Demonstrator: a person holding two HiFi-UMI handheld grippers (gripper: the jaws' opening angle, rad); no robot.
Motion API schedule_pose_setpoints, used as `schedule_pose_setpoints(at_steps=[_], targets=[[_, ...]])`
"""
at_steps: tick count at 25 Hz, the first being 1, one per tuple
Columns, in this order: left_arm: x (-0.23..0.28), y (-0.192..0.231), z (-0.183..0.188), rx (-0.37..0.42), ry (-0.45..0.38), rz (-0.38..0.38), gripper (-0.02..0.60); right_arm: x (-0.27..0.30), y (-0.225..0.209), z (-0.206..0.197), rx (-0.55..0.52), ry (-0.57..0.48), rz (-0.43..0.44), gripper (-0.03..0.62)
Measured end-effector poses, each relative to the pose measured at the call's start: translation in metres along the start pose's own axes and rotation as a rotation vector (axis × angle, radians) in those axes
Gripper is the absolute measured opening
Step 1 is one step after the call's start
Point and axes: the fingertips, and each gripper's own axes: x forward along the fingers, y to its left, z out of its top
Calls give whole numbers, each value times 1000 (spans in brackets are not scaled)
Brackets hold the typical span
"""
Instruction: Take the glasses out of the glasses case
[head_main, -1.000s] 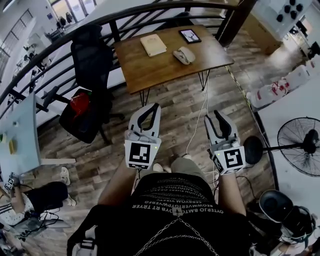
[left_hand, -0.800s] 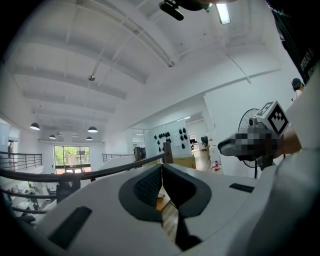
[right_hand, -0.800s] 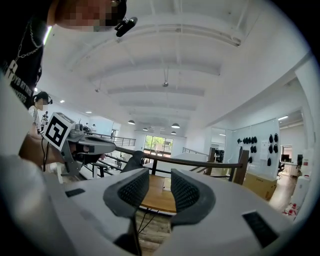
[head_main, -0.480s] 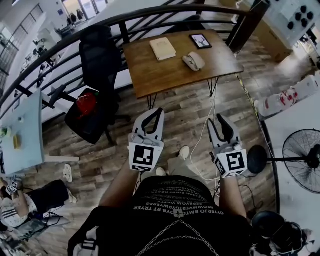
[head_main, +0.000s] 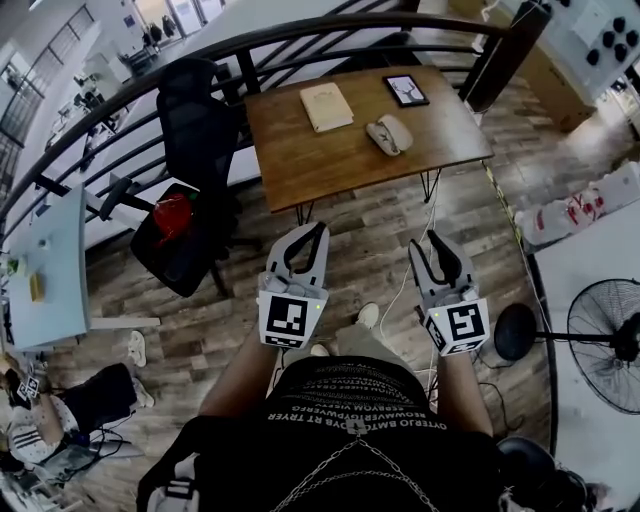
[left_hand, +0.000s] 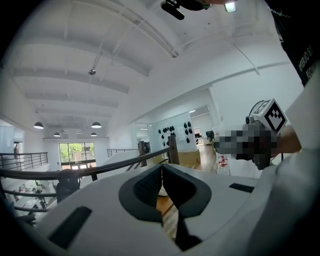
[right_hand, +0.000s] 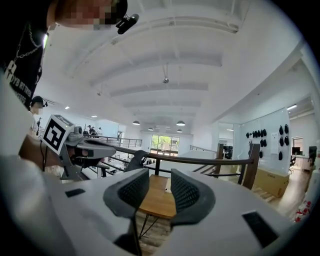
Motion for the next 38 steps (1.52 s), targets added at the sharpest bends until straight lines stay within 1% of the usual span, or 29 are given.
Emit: schedule_pose_setpoints(at_steps=[3, 10, 16, 19, 25, 31, 38], targets=[[19, -7, 1, 0, 2, -13, 29, 4, -19, 1, 16, -4, -2, 124], [67, -30, 5, -5, 12, -44, 29, 11, -59, -6, 6, 16, 2, 123], [97, -44, 12, 4, 28, -41, 28, 18, -93, -5, 6, 2, 13, 123], [113, -45, 20, 16, 27, -30, 29, 20, -110, -5, 10, -12, 21, 123], [140, -39, 37, 32, 9, 31, 29, 26, -141, -14, 27, -25, 54, 123], [156, -52, 31, 18, 40, 42, 29, 27, -170, -26, 51, -15, 65, 123], [171, -40, 30, 32, 46, 67, 29, 47, -181, -36, 54, -2, 84, 120]])
